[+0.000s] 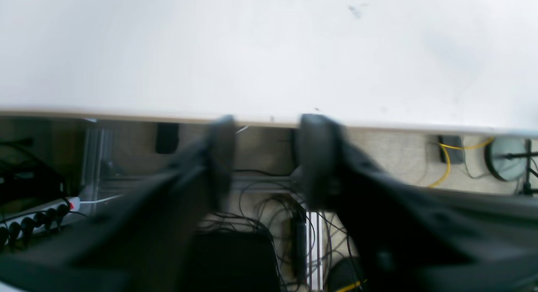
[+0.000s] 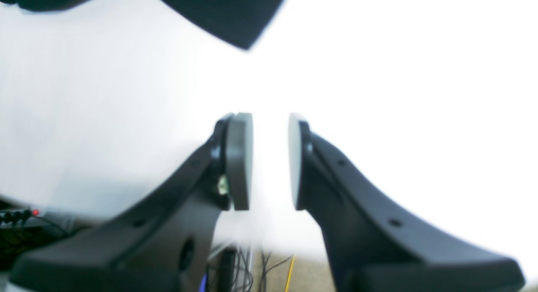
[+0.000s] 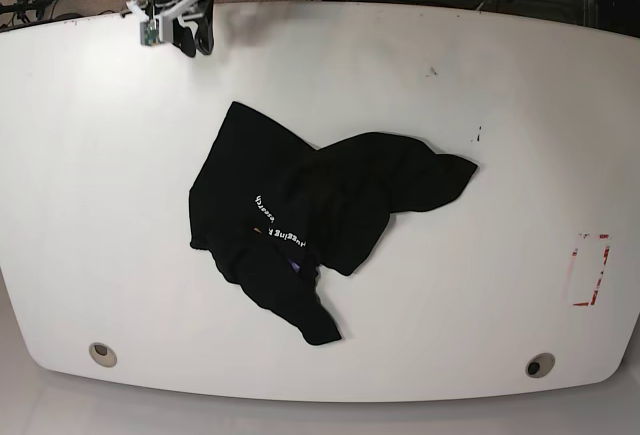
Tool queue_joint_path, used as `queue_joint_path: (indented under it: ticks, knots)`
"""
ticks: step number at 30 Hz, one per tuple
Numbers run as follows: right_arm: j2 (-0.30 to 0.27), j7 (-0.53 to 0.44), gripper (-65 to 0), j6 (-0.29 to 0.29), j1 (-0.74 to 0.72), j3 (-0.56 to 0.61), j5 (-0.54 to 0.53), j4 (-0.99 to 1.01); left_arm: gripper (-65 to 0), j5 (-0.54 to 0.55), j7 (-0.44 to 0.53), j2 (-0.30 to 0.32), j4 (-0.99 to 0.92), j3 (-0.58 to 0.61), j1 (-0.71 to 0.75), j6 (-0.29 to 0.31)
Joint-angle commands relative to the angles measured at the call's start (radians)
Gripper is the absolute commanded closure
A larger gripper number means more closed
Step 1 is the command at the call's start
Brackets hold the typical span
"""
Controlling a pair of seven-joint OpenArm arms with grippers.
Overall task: Fold the T-shirt properly
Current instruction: 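Lower the right gripper onto the crumpled black T-shirt and pinch it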
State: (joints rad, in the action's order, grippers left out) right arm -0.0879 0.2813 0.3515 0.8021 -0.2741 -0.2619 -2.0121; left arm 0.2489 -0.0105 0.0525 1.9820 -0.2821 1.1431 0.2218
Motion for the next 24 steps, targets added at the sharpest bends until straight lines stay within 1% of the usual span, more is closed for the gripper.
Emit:
queue_joint_path:
  ticks: [1, 3, 5, 7, 8, 10, 13, 14, 17, 19, 21, 24]
  knots:
    - [-0.006, 0.037, -14.7, 0.017, -0.079, -0.011, -0.001, -0.017, -32.6, 0.008, 0.025, -0.001, 0.015, -0.004, 0.004, 0.003]
    - [-0.006, 0.108, -14.7, 0.059, -0.154, -0.012, -0.001, -0.003, -33.6, 0.008, 0.025, -0.001, 0.015, -0.003, -0.001, 0.003]
    - [-0.006, 0.178, -15.4, 0.097, -0.238, -0.012, 0.0, 0.009, -32.2, 0.008, 0.025, -0.001, 0.017, -0.003, -0.022, 0.004]
    - [-0.006, 0.26, -20.0, 0.12, -0.315, -0.012, 0.0, 0.015, -30.7, 0.008, 0.025, -0.001, 0.017, -0.004, -0.039, 0.004]
    - [-0.006, 0.283, -22.5, 0.125, -0.341, -0.012, 0.002, 0.018, -30.3, 0.008, 0.025, -0.001, 0.015, -0.006, -0.042, 0.004]
    - [-0.008, 0.342, -30.4, 0.131, -0.422, -0.012, 0.002, 0.035, -29.3, 0.008, 0.025, -0.001, 0.015, -0.007, -0.044, 0.004]
    - [-0.042, 0.385, -36.5, 0.131, -0.522, -0.009, 0.0, 0.083, -29.4, 0.007, 0.025, -0.001, 0.015, -0.007, -0.045, 0.004]
    - [-0.049, 0.396, -37.1, 0.131, -0.548, -0.007, 0.0, 0.104, -29.4, 0.007, 0.025, -0.001, 0.015, -0.007, -0.045, 0.004]
    - [-0.063, 0.419, -37.6, 0.131, -0.668, -0.007, 0.0, 0.204, -29.6, 0.003, 0.025, 0.0, 0.013, -0.007, -0.048, 0.004]
    - [-0.088, 0.421, -37.7, 0.133, -0.728, -0.004, 0.0, 0.27, -29.6, 0.003, 0.025, 0.005, 0.013, -0.007, -0.059, 0.004]
    - [-0.123, 0.421, -37.7, 0.14, -0.809, 0.023, 0.0, 0.356, -29.4, 0.0, 0.024, 0.005, 0.013, -0.009, -0.082, 0.004]
    - [-0.18, 0.414, -37.7, 0.179, -0.88, 0.092, 0.002, 0.425, -29.4, 0.0, 0.024, 0.007, 0.012, -0.01, -0.088, 0.004]
